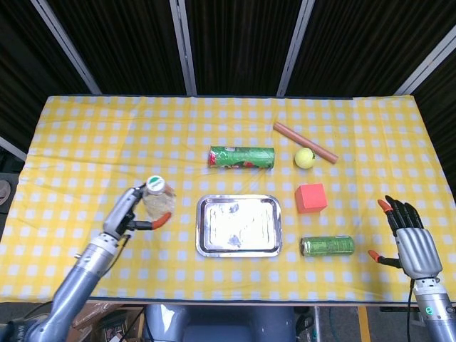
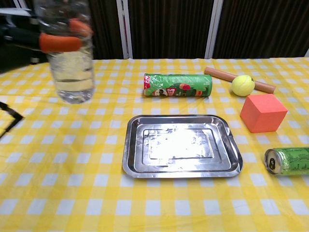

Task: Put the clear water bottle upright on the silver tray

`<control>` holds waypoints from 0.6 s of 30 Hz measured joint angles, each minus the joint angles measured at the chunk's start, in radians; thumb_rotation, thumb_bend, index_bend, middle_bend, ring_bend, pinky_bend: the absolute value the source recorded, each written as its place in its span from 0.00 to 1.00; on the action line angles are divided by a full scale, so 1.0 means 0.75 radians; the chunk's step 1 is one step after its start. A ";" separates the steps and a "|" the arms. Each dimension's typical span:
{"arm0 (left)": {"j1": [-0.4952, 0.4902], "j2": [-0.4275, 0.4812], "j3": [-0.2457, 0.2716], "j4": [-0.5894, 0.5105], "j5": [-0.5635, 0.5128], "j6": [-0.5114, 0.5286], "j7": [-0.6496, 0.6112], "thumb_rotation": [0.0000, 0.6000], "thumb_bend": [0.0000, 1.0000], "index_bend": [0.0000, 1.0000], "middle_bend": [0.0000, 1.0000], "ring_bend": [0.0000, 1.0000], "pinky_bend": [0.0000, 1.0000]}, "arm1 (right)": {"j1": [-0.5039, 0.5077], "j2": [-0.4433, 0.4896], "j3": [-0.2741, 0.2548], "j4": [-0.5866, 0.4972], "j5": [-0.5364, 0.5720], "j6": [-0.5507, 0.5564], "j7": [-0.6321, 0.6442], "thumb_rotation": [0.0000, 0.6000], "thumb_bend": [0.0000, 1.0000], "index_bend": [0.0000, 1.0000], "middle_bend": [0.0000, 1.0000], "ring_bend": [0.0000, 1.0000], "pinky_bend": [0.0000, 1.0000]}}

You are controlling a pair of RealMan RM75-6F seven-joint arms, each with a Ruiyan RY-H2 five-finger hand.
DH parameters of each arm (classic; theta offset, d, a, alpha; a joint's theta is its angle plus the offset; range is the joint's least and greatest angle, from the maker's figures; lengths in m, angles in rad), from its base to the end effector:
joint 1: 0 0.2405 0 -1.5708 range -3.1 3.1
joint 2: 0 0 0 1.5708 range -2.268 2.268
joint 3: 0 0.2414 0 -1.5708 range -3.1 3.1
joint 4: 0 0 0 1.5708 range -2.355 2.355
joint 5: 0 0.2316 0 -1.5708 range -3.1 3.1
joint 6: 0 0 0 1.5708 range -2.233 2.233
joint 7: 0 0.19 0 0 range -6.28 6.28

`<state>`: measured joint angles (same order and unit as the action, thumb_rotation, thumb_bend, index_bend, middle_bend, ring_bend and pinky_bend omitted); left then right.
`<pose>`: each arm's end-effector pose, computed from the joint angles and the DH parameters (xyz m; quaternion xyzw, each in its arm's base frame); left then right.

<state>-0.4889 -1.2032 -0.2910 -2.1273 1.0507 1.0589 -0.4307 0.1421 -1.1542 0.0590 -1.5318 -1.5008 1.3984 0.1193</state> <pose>-0.0914 0.3083 0.0439 -0.4149 -0.7037 -0.5497 0.1748 -0.3120 -0.2486 0.1172 0.6015 -0.4164 0.4034 0.5495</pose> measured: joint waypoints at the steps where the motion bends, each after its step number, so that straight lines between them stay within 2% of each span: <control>1: 0.042 0.062 0.009 0.009 0.058 0.008 -0.065 1.00 0.47 0.59 0.57 0.09 0.05 | 0.001 -0.002 0.000 -0.001 0.001 -0.004 -0.005 1.00 0.05 0.01 0.00 0.00 0.00; 4: 0.136 0.181 0.035 0.055 0.205 0.028 -0.237 1.00 0.47 0.59 0.57 0.09 0.05 | 0.005 -0.007 -0.001 -0.002 0.004 -0.011 -0.016 1.00 0.05 0.01 0.00 0.00 0.00; 10: 0.216 0.265 0.086 0.189 0.403 0.025 -0.516 1.00 0.47 0.59 0.57 0.09 0.05 | 0.013 -0.018 -0.001 -0.006 0.002 -0.019 -0.037 1.00 0.05 0.01 0.00 0.00 0.00; 14: 0.201 0.223 0.108 0.222 0.430 -0.001 -0.511 1.00 0.47 0.59 0.57 0.09 0.05 | 0.016 -0.021 0.001 0.001 0.012 -0.029 -0.033 1.00 0.05 0.01 0.00 0.00 0.00; 18: 0.152 0.120 0.106 0.218 0.398 -0.029 -0.414 1.00 0.47 0.59 0.57 0.09 0.05 | 0.016 -0.018 0.004 0.007 0.016 -0.029 -0.016 1.00 0.05 0.01 0.00 0.00 0.00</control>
<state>-0.3751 -1.1135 -0.2114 -1.9636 1.3492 1.0368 -0.7408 0.1544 -1.1678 0.0618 -1.5262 -1.4887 1.3763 0.1072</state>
